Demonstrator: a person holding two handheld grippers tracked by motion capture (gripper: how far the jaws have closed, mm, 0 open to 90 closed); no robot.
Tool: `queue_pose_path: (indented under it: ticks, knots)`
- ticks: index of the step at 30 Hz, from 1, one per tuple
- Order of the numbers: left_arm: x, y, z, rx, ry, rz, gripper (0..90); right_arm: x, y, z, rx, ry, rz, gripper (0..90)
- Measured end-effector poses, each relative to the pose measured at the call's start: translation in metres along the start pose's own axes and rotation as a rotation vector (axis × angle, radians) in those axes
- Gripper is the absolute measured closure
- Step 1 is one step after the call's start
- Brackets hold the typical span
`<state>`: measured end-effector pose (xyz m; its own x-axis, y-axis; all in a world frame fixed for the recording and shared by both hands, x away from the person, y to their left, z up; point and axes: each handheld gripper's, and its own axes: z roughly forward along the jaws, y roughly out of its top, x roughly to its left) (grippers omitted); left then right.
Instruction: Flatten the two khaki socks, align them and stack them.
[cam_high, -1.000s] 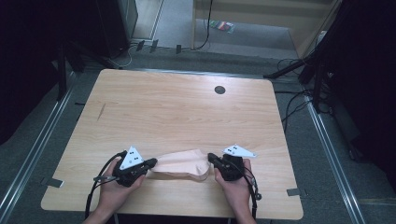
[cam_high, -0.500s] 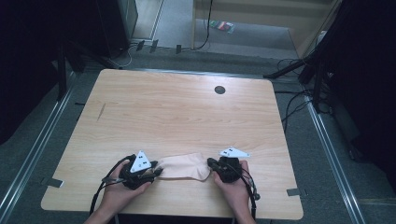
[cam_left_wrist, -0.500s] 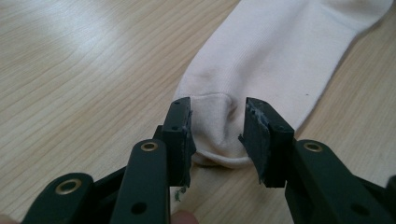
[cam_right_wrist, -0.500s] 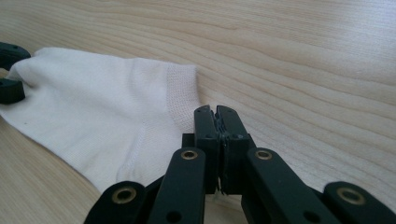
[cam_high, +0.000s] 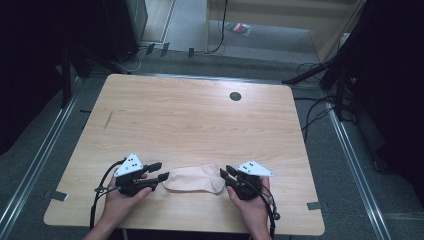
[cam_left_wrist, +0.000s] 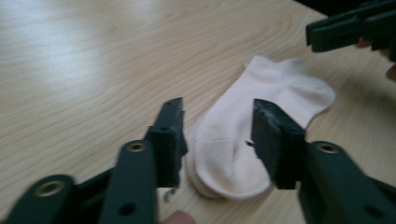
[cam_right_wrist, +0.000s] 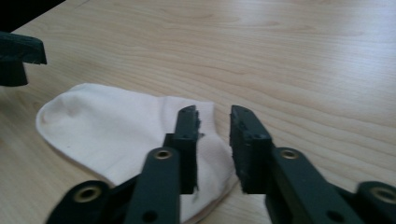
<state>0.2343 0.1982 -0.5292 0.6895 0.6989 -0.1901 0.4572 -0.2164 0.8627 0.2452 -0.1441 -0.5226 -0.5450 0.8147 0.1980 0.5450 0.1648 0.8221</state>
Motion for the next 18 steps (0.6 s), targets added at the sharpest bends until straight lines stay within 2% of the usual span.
queue_pose_path:
  ticks: [1, 3, 4, 6, 7, 10, 13, 14, 16, 18]
  knots:
    - [-0.002, -0.001, 0.004, 0.02, -0.004, 0.011, 62.7, 0.001, -0.001, 0.001, 0.007, 0.014, 0.002, 78.2]
    - [-0.006, -0.004, 0.015, 0.09, 0.02, 0.043, 67.2, 0.003, -0.003, 0.007, 0.051, 0.046, 0.007, 81.9]
    - [-0.007, -0.007, 0.02, 0.121, 0.041, 0.047, 67.9, 0.004, -0.005, 0.011, 0.077, 0.045, 0.011, 82.8]
    - [-0.007, -0.01, 0.027, 0.162, 0.034, 0.034, 67.8, 0.005, -0.008, 0.016, 0.123, 0.035, 0.007, 83.2]
    - [-0.007, -0.011, 0.029, 0.178, 0.047, 0.046, 67.4, 0.005, -0.01, 0.018, 0.134, 0.032, 0.003, 83.2]
    - [-0.01, -0.01, 0.031, 0.189, 0.074, 0.073, 65.2, 0.004, -0.013, 0.021, 0.165, 0.001, -0.011, 85.1]
    - [-0.01, -0.011, 0.031, 0.19, 0.073, 0.076, 64.1, 0.002, -0.015, 0.021, 0.169, -0.001, 0.009, 87.5]
    - [-0.01, -0.011, 0.031, 0.188, 0.069, 0.075, 63.2, 0.002, -0.015, 0.022, 0.165, -0.002, -0.003, 87.0]
    - [-0.009, -0.011, 0.03, 0.169, 0.037, 0.063, 55.9, 0.003, -0.015, 0.021, 0.162, 0.003, -0.008, 82.3]
    - [-0.005, -0.011, 0.025, 0.109, 0.007, 0.045, 48.6, 0.002, -0.013, 0.018, 0.131, 0.02, 0.006, 72.3]
